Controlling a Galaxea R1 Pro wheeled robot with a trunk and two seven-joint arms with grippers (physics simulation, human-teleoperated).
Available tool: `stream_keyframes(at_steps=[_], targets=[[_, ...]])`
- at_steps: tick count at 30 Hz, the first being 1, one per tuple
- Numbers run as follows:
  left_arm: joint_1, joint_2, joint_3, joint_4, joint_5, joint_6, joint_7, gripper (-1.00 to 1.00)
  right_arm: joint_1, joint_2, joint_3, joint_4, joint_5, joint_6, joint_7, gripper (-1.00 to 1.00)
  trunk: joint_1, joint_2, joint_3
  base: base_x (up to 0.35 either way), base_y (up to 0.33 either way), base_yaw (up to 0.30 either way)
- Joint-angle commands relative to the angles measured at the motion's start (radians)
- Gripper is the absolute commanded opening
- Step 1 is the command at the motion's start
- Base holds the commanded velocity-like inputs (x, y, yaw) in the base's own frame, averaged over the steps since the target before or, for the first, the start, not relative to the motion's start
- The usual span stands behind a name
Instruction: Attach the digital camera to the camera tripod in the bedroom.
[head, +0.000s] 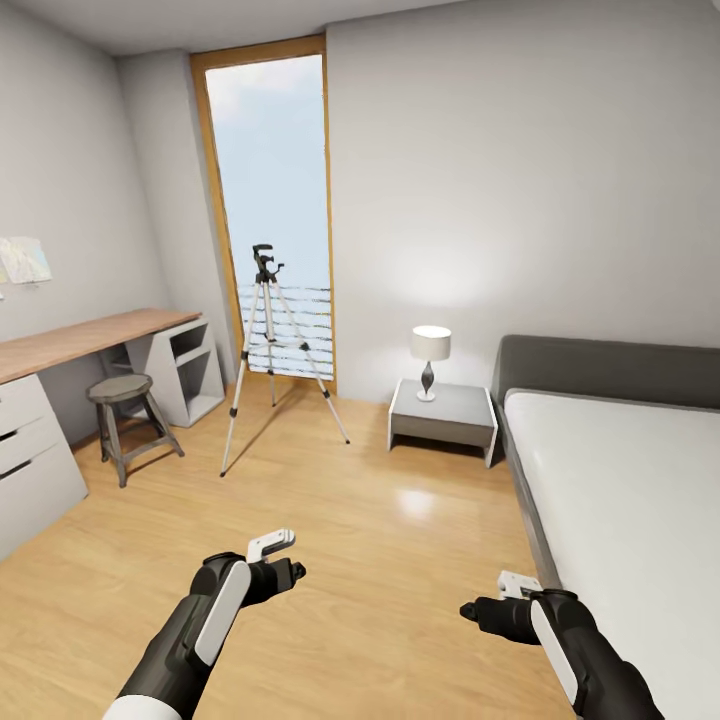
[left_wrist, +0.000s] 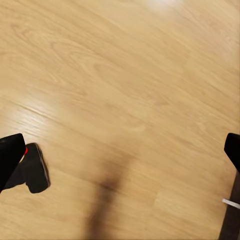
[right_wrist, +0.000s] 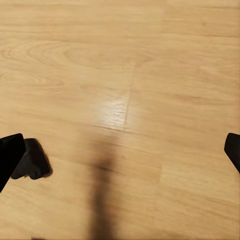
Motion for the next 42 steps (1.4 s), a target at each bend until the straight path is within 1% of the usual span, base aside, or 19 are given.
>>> stream_keyframes(at_steps=[1, 13, 36, 40, 42], targets=[[-0.001, 0.000, -0.001, -0.001, 0.011, 0.002, 0.010, 1.00, -0.001, 0.000, -0.001, -0.001, -0.005, 0.005, 0.000, 1.00, 0.004, -0.008, -0.004, 0.000, 0.000, 0.000], [-0.001, 0.002, 0.000, 0.006, 0.005, 0.003, 0.011, 1.00, -0.001, -0.001, -0.009, -0.001, -0.008, 0.005, 0.002, 1.00, 0.050, -0.092, -0.042, 0.000, 0.000, 0.000], [-0.001, 0.002, 0.000, 0.006, -0.001, 0.003, 0.020, 1.00, -0.001, -0.002, -0.010, -0.001, -0.008, 0.006, 0.001, 1.00, 0.138, -0.253, -0.114, 0.000, 0.000, 0.000], [-0.001, 0.002, 0.000, 0.006, -0.002, 0.003, 0.025, 1.00, -0.001, -0.004, -0.010, -0.002, -0.008, 0.006, 0.001, 1.00, 0.153, -0.281, -0.127, 0.000, 0.000, 0.000], [-0.001, 0.003, 0.001, 0.006, -0.003, 0.004, 0.038, 1.00, -0.001, -0.007, -0.011, -0.002, -0.008, 0.006, 0.001, 1.00, 0.161, -0.295, -0.133, 0.000, 0.000, 0.000]])
